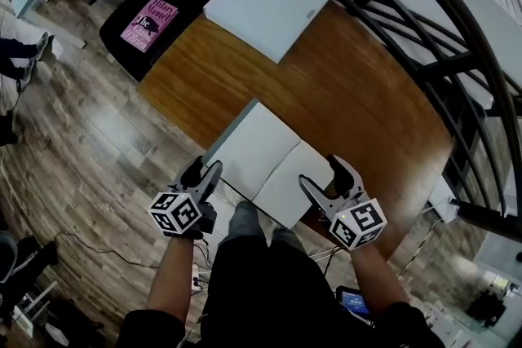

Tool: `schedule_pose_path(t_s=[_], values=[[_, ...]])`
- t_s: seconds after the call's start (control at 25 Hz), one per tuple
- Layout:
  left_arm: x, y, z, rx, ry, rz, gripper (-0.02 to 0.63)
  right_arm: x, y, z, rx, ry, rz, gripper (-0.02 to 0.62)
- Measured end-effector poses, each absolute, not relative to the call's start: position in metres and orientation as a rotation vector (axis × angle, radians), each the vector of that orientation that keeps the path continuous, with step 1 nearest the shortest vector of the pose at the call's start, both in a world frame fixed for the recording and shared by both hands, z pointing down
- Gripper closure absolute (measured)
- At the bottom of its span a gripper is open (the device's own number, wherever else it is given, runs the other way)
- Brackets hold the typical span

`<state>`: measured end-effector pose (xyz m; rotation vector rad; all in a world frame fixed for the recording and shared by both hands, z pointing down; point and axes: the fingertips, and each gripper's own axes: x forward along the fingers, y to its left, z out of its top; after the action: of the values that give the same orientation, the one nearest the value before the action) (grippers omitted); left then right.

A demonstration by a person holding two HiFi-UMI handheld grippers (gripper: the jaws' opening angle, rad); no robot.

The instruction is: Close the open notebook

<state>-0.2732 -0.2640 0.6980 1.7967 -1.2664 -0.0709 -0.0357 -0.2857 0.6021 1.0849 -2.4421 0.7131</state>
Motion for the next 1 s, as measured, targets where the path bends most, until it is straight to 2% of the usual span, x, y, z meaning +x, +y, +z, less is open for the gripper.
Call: schedule_pose_path(t_s=[0.16,0.28,0.44,1.0], values=[[-0.275,-0.268,0.704,1.738,-1.268,-0.109,0.391,-0.03,-0.279,0.599,1.095,-2.433,0.714,0.242],[-0.281,-0.268,0.701,1.727,-1.296,-0.119,0.476,-0.025,-0.277,0.601,1.101,-2.422,0.722,0.245],[-0.283,-0.267,0.69,1.775,-1.322,-0.115,0.549,-0.023,-0.273,0.604,1.104,-2.424,0.73,0.249],[-0.274,-0.264,0.643,1.896,-1.372,-0.141,0.575,-0.012,-0.258,0.58,1.112,-2.51,0.708,0.268]])
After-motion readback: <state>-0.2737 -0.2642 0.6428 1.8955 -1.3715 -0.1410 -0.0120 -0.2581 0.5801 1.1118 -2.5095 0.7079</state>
